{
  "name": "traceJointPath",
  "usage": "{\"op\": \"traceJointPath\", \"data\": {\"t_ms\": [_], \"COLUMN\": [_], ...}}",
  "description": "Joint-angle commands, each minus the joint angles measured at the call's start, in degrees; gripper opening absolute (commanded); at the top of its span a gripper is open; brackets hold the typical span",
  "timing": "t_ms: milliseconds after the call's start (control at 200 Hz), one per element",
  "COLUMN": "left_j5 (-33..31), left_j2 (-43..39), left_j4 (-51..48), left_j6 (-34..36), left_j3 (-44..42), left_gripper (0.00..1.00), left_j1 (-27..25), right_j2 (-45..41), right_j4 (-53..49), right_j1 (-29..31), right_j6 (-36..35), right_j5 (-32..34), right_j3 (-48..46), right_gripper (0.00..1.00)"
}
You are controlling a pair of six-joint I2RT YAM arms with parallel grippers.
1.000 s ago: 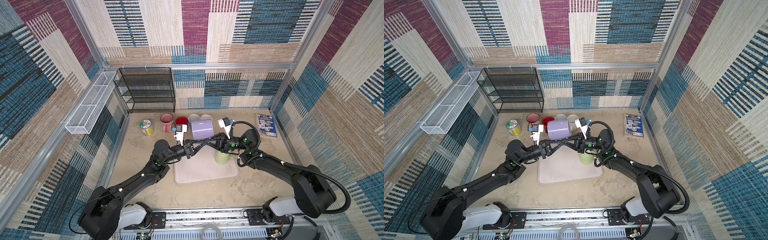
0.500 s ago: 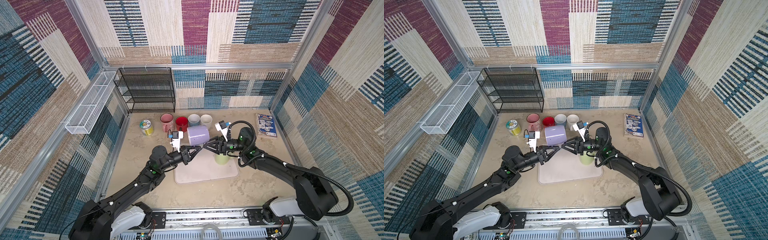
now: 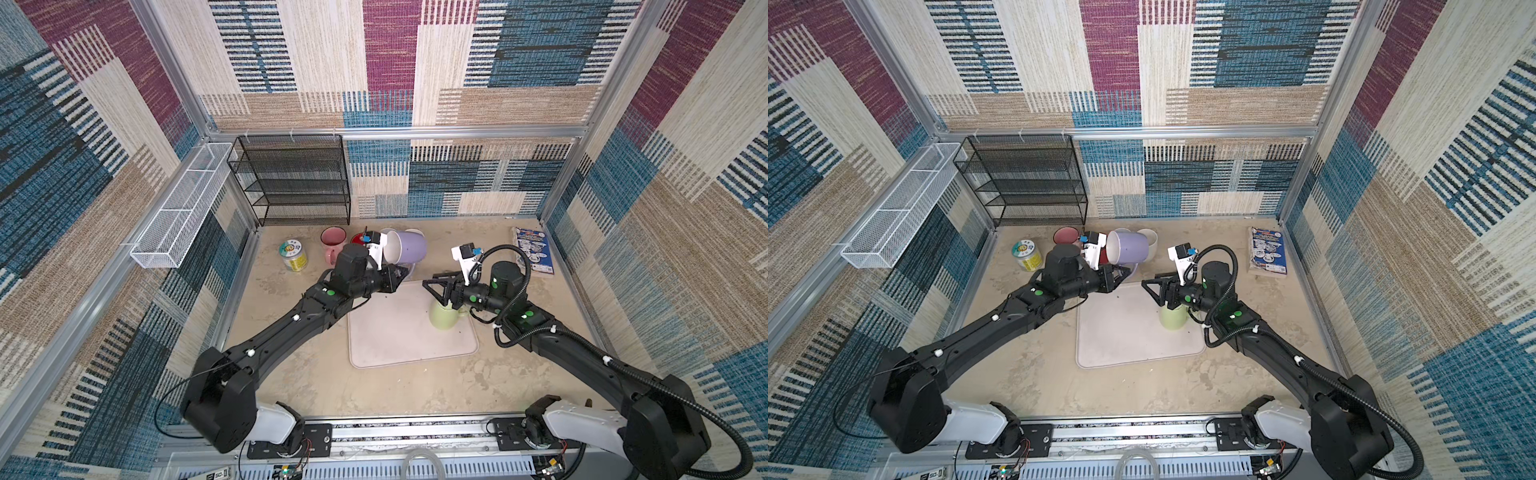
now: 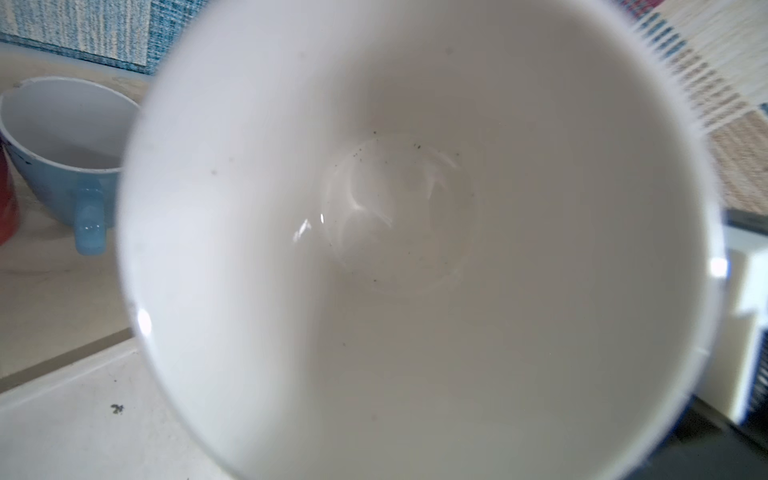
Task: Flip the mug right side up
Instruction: 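Swing the lavender mug upright with the left gripper while the right gripper releases, then lower the lavender mug upright beside the white mug with the left gripper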
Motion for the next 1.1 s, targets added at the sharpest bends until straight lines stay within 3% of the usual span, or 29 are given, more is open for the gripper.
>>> {"op": "traceJointPath", "data": {"t_ms": [0,195,391,611,1097], "left_j5": [-2.96,-8.31,-15.22,-21.0,-29.47], "left_j2": [5.49,19.85,33.83,47.43,62.3], "left_j4": [-9.11,-25.41,-39.45,-49.17,-49.35], "left_j6": [4.35,8.65,11.78,13.24,12.28], "left_j3": [8.65,29.9,51.29,71.76,85.04], "left_gripper": [0.0,0.0,0.0,0.0,0.0], "left_j1": [-0.73,-3.33,-5.49,-6.99,-8.69], "right_j2": [-3.6,-8.99,-10.18,-13.18,-18.48], "right_j4": [-3.83,-6.35,-10.55,-11.34,-12.24], "right_j1": [-0.41,-1.89,-2.51,-2.53,-2.53], "right_j6": [-0.86,0.43,3.11,4.45,6.28], "right_j5": [9.98,16.9,23.3,24.61,19.25], "right_j3": [-1.81,-5.75,-7.07,-9.57,-12.34], "right_gripper": [0.71,0.85,0.86,0.87,0.87]}}
